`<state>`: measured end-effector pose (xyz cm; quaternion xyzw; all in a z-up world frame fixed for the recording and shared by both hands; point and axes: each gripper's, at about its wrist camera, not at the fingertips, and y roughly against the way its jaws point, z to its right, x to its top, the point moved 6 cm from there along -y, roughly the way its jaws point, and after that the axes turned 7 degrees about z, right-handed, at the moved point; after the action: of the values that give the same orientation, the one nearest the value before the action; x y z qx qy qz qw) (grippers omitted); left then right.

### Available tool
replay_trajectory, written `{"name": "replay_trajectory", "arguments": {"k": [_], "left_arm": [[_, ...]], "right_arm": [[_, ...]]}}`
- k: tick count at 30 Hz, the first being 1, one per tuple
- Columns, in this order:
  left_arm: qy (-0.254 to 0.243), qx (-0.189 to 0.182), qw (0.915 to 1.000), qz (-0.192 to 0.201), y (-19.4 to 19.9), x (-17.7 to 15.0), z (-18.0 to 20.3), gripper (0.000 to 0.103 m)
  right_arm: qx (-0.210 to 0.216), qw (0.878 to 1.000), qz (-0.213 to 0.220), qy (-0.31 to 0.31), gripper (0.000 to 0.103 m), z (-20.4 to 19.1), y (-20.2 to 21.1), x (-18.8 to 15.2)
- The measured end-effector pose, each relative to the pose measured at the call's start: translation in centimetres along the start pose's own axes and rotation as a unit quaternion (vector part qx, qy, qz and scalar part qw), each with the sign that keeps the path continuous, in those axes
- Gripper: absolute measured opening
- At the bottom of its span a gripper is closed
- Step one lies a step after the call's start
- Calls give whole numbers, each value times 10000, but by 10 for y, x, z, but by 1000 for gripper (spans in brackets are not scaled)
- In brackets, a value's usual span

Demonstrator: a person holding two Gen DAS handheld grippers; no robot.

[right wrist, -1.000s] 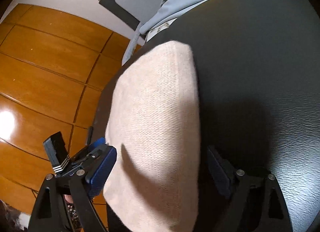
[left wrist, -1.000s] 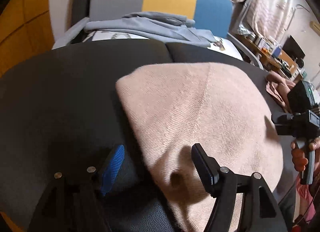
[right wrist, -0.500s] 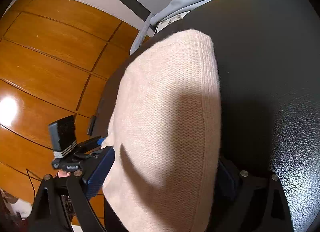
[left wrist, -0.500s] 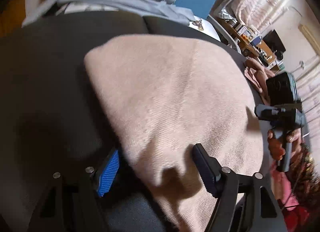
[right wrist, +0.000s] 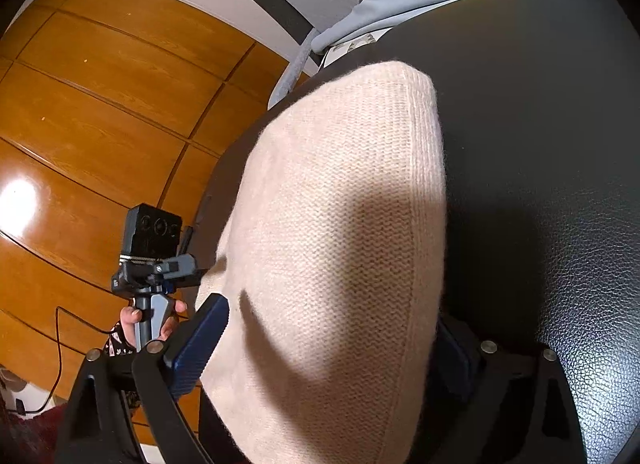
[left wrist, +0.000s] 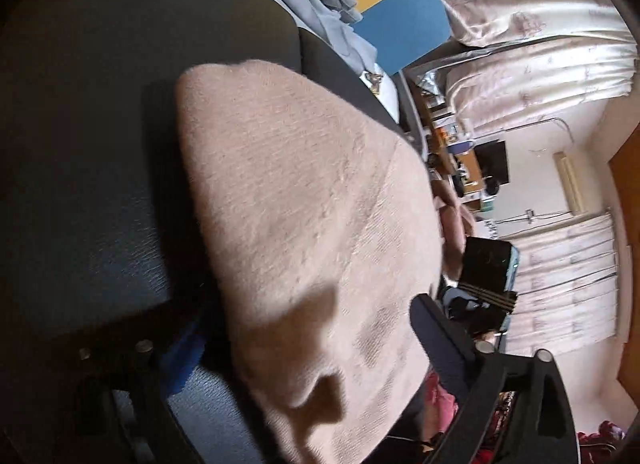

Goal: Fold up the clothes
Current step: 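Grip the bundle sides with both grippers and lift it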

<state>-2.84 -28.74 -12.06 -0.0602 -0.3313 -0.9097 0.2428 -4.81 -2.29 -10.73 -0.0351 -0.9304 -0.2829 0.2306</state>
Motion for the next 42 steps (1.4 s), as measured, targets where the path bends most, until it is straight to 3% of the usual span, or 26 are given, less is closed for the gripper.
{"name": "replay_trajectory", "arguments": {"k": [6, 11, 14, 15, 16, 19, 21, 26, 30, 35, 42], "left_arm": [[-568, 301, 9979, 31, -11, 3, 13, 102], [-1301, 731, 9888, 48, -19, -1, 25, 102], [-1298, 674, 9889, 277, -16, 0, 25, 101], [-1282, 690, 9885, 410, -14, 0, 24, 97], [-1349, 833, 9858, 558, -12, 0, 23, 85], [-1600, 1174, 9773, 742, -9, -3, 24, 58], [-1518, 1106, 9794, 748, -9, -6, 25, 42], [-1577, 1174, 9748, 1056, 0, -14, 36, 34], [-1483, 1003, 9724, 1497, 35, -22, 44, 33], [-1322, 1065, 9632, 2085, 94, -28, 39, 33], [-1060, 1700, 9350, 2925, 200, -34, 3, 33]], "right_arm": [[40, 9999, 41, -93, 96, 10, 19, -13], [-3, 10000, 69, -72, 94, 12, 24, -16], [-258, 9995, 121, 133, 75, 16, 29, -20], [-331, 9992, 151, 160, 59, 18, 31, -21], [-283, 9994, 176, 109, 51, 21, 33, -22], [-188, 9994, 294, -70, 43, 25, 40, -27], [-363, 9985, 347, 204, 40, 16, 44, -29], [-593, 9942, 412, 794, 36, -19, 55, -26], [-439, 9916, 440, 1136, 36, -49, 69, -23], [-128, 9844, 315, 1726, 36, -104, 62, -19], [467, 9712, -148, 2332, 36, -186, -2, -24]]}}
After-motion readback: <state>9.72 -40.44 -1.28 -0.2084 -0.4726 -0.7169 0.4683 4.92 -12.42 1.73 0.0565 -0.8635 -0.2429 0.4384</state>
